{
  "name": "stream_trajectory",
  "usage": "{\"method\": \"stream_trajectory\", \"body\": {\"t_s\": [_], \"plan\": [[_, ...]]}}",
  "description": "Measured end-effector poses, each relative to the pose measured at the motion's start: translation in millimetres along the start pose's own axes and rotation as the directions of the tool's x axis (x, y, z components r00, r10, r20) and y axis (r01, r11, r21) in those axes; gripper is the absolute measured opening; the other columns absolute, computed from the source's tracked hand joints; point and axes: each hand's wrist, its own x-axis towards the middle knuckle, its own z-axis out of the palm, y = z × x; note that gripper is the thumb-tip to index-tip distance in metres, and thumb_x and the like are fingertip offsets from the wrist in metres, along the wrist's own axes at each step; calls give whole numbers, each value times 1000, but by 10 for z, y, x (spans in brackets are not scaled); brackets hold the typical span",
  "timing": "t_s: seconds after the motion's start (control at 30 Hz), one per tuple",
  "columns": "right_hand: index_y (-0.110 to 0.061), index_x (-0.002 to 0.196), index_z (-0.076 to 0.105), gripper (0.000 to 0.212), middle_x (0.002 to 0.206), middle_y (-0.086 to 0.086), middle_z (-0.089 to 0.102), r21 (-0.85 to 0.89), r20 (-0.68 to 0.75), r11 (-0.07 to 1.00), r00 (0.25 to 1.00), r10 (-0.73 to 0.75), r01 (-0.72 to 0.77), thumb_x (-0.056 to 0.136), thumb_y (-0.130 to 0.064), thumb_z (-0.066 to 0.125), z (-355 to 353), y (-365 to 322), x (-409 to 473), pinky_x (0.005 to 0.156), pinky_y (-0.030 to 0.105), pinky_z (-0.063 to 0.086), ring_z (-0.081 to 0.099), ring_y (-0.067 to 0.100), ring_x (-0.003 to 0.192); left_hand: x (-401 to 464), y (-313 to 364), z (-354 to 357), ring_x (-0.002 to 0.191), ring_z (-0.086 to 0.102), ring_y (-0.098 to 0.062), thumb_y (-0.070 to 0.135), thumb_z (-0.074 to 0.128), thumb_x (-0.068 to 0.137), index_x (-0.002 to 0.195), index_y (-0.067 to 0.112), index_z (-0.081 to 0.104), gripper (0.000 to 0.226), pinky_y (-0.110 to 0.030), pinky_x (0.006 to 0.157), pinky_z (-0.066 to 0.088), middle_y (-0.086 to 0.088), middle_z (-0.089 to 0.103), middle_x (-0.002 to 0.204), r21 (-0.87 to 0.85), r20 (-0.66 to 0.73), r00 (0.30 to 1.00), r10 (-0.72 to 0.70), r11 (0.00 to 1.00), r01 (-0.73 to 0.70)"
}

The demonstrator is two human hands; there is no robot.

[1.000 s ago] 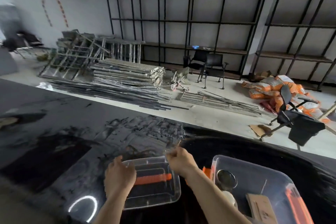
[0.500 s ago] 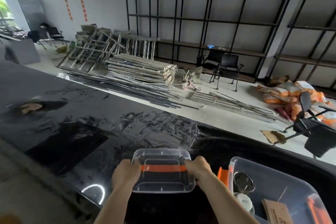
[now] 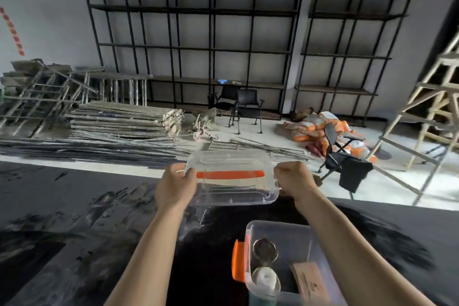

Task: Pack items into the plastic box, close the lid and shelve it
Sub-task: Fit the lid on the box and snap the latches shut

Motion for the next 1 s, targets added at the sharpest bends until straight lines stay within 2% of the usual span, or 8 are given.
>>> {"method": "stream_trajectory", "body": {"t_s": [0.13, 0.27, 0.4, 0.5, 0.6, 0.8, 0.9, 1.0], "plan": [[-23, 71, 71, 18, 85, 13, 66, 63, -107, 991, 986, 128, -122, 67, -22, 53, -647, 296, 72, 78, 44, 63, 64, 29, 86, -223, 393, 413, 101, 66, -24, 40, 57, 87, 123, 19, 62, 41, -35, 84, 52, -2, 72, 114, -74, 121, 987, 103, 993, -95], [-18, 100, 81, 35, 100, 6, 75, 77, -220, 986, 962, 164, -150, 76, -5, 60, -1115, 421, -95, 77, 36, 61, 73, 29, 92, -413, 565, 691, 80, 68, -17, 43, 56, 87, 119, 23, 67, 39, -27, 61, 51, 2, 75, 99, -67, 197, 964, 179, 983, -169], [-29, 79, 82, 26, 93, -1, 81, 126, -281, 980, 941, 187, -157, 70, -9, 67, -1342, 591, -125, 89, 44, 62, 75, 27, 92, -511, 637, 759, 101, 68, -21, 26, 61, 85, 120, 26, 70, 36, -38, 84, 57, 4, 76, 109, -63, 175, 959, 223, 974, -215], [-39, 63, 78, 29, 89, -2, 83, 216, -308, 970, 935, 177, -112, 67, -11, 75, -1400, 693, -118, 84, 47, 64, 77, 26, 89, -560, 668, 756, 96, 70, -17, 15, 68, 84, 123, 28, 68, 42, -39, 86, 58, 7, 76, 104, -152, 146, 963, 226, 967, -204], [-29, 76, 82, 27, 83, 1, 82, 320, -297, 947, 946, 130, -30, 77, -3, 74, -1443, 633, -192, 79, 43, 65, 75, 22, 79, -606, 675, 749, 79, 70, -11, 8, 70, 82, 119, 37, 69, 47, -33, 75, 59, 10, 76, 100, -332, 121, 960, 252, 922, -200], [-3, 104, 71, 35, 95, 23, 75, 645, -151, 761, 965, 213, -67, 102, -31, 52, -1415, 616, -152, 80, 42, 62, 71, 37, 82, -714, 702, 719, 110, 67, -19, 31, 58, 96, 118, 19, 66, 26, -40, 98, 52, -3, 71, 116, -714, 240, 955, 175, 698, 52], [-3, 99, 72, 33, 95, 17, 74, 662, -94, 734, 954, 285, -154, 95, -36, 69, -1393, 682, -122, 72, 33, 61, 69, 30, 83, -795, 682, 708, 101, 65, -11, 38, 60, 95, 104, 9, 67, 31, -36, 93, 47, 1, 72, 107, -701, 259, 960, 109, 705, 109], [-7, 109, 77, 34, 107, 15, 76, 497, -104, 849, 958, 266, -182, 78, -17, 86, -1333, 799, -131, 60, 32, 59, 75, 29, 83, -881, 610, 741, 89, 63, -8, 12, 73, 84, 90, 7, 63, 12, -24, 73, 41, -1, 72, 100, -659, 235, 968, 86, 747, 94]]}}
